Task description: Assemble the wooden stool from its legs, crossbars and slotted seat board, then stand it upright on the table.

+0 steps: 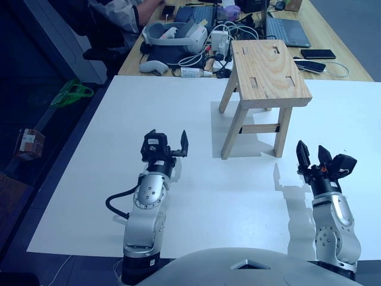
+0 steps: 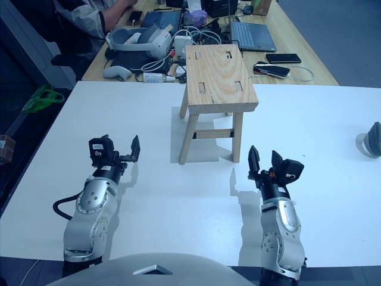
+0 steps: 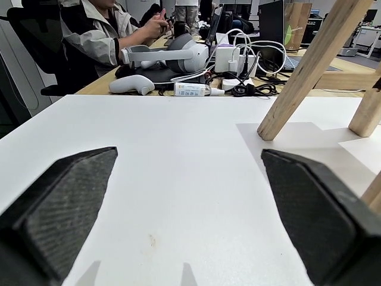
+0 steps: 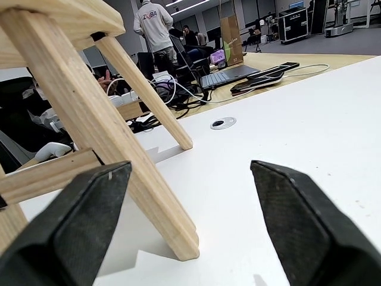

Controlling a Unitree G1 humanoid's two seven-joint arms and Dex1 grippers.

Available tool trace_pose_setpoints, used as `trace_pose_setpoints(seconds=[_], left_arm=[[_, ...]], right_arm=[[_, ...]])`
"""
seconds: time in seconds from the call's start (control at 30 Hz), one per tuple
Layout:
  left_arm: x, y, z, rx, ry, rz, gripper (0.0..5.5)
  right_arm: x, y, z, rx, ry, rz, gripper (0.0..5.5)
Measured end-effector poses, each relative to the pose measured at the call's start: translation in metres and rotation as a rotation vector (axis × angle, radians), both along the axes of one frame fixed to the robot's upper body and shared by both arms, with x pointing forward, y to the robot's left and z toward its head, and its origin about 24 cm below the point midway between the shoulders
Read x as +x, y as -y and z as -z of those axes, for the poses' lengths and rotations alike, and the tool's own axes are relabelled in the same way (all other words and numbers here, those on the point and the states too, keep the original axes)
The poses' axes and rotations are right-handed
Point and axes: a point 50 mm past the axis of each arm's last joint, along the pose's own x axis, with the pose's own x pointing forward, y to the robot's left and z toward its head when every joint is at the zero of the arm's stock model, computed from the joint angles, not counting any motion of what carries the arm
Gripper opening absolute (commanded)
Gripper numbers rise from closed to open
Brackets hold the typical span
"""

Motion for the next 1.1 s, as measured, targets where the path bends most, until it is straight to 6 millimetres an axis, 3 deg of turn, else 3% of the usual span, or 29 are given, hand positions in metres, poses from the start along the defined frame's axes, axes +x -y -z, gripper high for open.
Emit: trace_pose_setpoints(seconds=[1.1], left_arm=[[0.010,-0.005,0.003,-0.028,0.014,-0.037,4.48]], right_arm=[[0.010,0.003,0.004,-0.014,0.006,-0.007,3.71]])
